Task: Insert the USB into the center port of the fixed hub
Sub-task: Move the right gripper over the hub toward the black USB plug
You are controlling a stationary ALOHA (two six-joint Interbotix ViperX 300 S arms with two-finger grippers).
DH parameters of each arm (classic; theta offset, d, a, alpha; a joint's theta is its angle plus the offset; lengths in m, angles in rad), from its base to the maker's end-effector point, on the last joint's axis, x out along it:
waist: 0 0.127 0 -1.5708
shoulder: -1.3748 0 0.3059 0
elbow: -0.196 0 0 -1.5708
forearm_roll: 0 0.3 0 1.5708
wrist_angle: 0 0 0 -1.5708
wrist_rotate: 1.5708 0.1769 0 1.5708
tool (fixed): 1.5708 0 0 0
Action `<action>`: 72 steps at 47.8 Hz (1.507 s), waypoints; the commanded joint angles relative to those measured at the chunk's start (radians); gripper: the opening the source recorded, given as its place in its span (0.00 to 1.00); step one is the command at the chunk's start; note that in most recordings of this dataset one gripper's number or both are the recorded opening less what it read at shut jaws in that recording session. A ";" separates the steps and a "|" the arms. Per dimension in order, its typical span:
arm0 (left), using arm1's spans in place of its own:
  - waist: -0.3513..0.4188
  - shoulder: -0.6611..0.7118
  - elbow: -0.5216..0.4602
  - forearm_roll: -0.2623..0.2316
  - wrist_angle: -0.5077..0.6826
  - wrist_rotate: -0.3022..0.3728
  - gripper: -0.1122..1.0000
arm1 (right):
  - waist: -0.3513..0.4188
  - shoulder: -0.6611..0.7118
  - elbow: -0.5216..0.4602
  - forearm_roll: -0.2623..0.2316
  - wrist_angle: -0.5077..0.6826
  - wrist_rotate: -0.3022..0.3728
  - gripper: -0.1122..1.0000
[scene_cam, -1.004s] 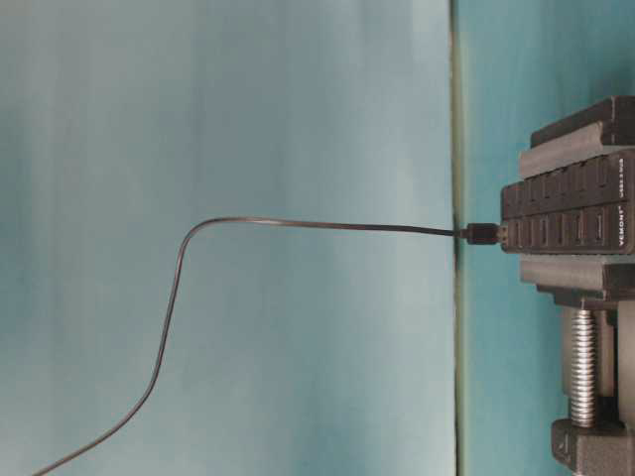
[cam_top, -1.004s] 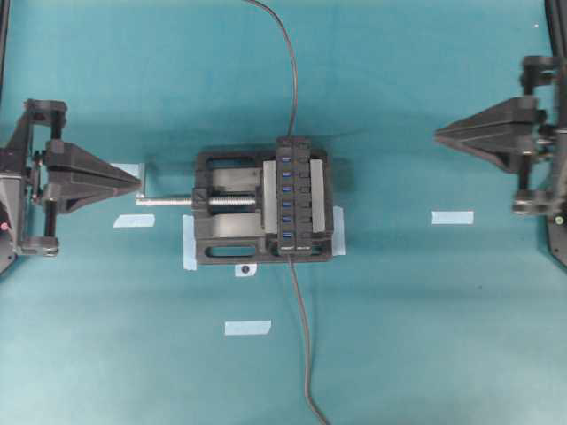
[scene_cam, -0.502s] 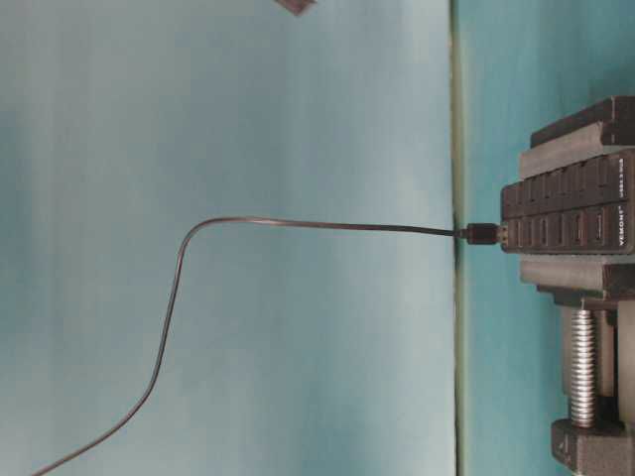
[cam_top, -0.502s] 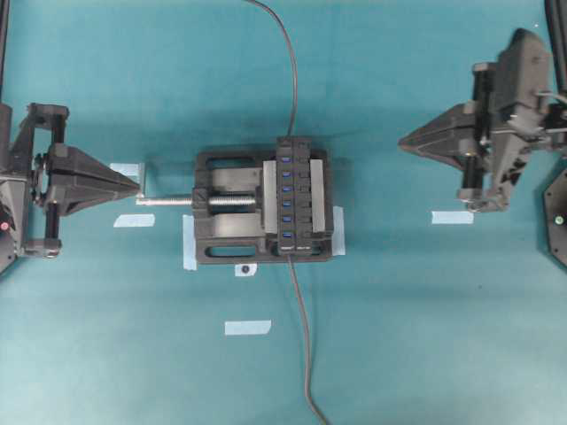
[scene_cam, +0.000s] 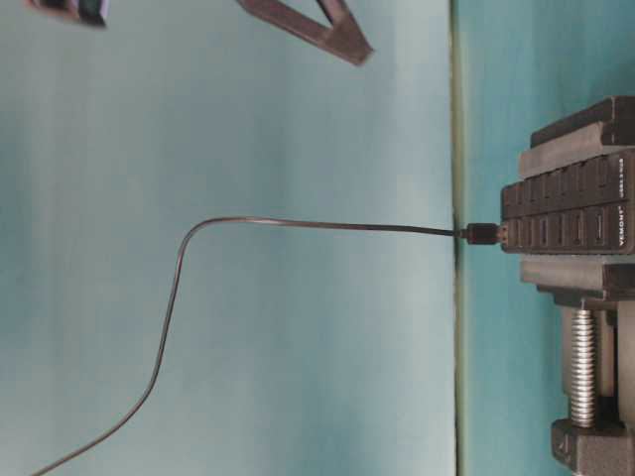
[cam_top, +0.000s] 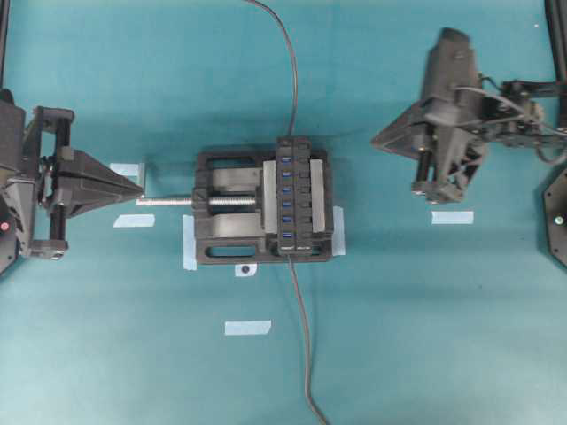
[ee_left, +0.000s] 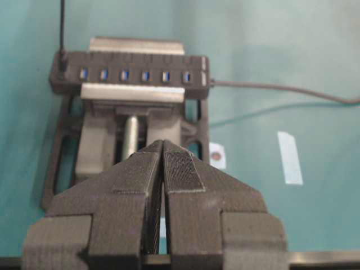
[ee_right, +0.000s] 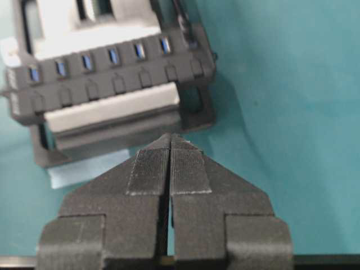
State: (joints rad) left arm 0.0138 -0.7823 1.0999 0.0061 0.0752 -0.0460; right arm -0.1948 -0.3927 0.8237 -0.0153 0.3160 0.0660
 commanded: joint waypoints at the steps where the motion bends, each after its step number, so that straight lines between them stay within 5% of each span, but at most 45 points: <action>1: 0.003 0.003 -0.026 0.002 -0.003 -0.002 0.10 | -0.005 0.023 -0.043 -0.002 -0.006 -0.006 0.08; 33: 0.003 0.006 -0.025 0.002 0.032 -0.005 0.10 | -0.006 0.267 -0.184 -0.015 -0.008 -0.052 0.08; 72: 0.003 0.002 -0.015 0.002 0.034 -0.005 0.10 | -0.009 0.385 -0.265 -0.015 0.003 -0.091 0.08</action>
State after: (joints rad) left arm 0.0153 -0.7808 1.0999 0.0061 0.1120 -0.0476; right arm -0.2025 0.0015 0.5768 -0.0307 0.3252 -0.0138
